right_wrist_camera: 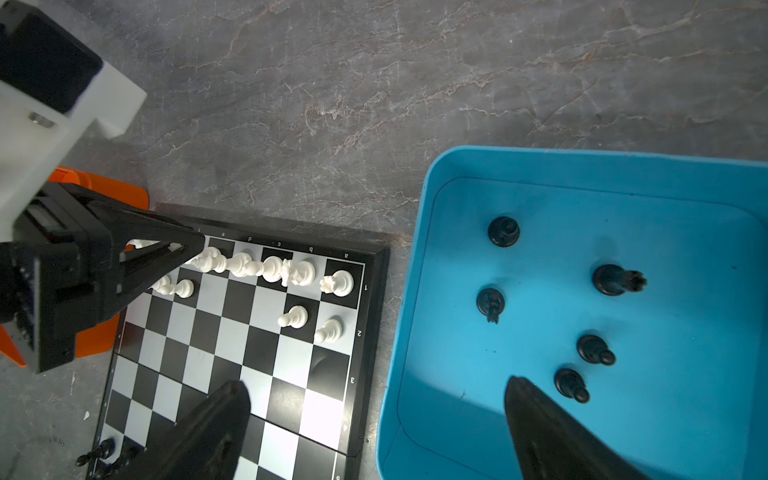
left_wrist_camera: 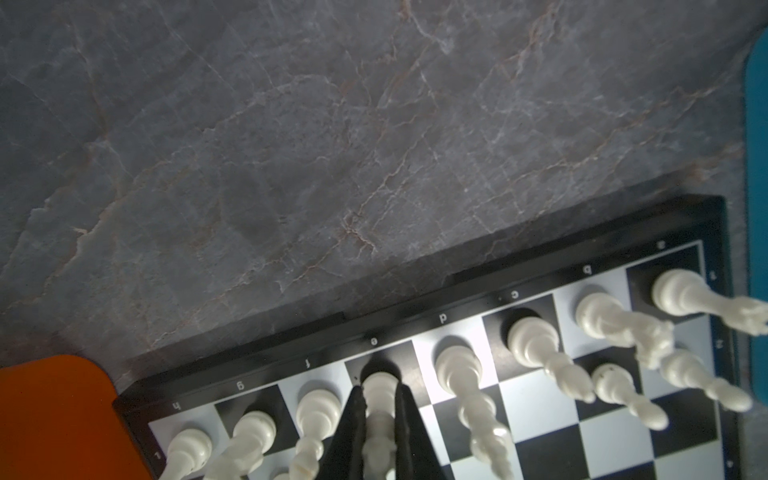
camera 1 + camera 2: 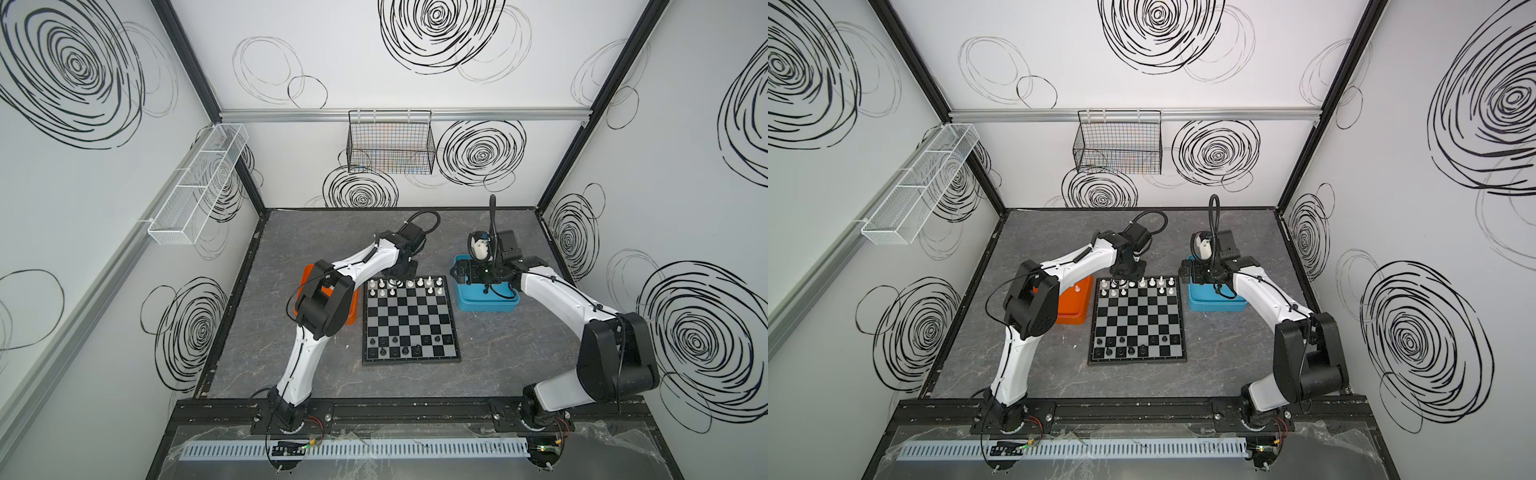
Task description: Set up the chess pieces on the board
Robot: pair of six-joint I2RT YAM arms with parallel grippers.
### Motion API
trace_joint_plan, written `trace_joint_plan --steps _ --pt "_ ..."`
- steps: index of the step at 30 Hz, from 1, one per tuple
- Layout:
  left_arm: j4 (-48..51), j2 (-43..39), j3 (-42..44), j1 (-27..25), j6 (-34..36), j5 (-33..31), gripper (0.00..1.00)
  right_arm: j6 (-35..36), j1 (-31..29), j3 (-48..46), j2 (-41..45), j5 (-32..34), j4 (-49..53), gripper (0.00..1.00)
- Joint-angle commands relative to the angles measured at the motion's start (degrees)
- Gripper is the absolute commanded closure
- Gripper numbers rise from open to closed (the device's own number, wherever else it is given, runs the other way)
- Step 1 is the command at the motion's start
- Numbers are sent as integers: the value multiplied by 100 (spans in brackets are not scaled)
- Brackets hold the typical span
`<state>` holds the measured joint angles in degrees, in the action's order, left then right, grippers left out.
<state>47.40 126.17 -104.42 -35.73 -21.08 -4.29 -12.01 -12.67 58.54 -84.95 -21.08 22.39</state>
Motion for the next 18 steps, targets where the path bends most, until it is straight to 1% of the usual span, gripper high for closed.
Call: trace_joint_plan --steps 1,18 --pt "-125 -259 113 16 -99 -133 90 21 16 -36 -39 -27 -60 0" --pt "-371 -444 253 21 -221 -83 90 14 19 -52 -33 -35 -79 0"
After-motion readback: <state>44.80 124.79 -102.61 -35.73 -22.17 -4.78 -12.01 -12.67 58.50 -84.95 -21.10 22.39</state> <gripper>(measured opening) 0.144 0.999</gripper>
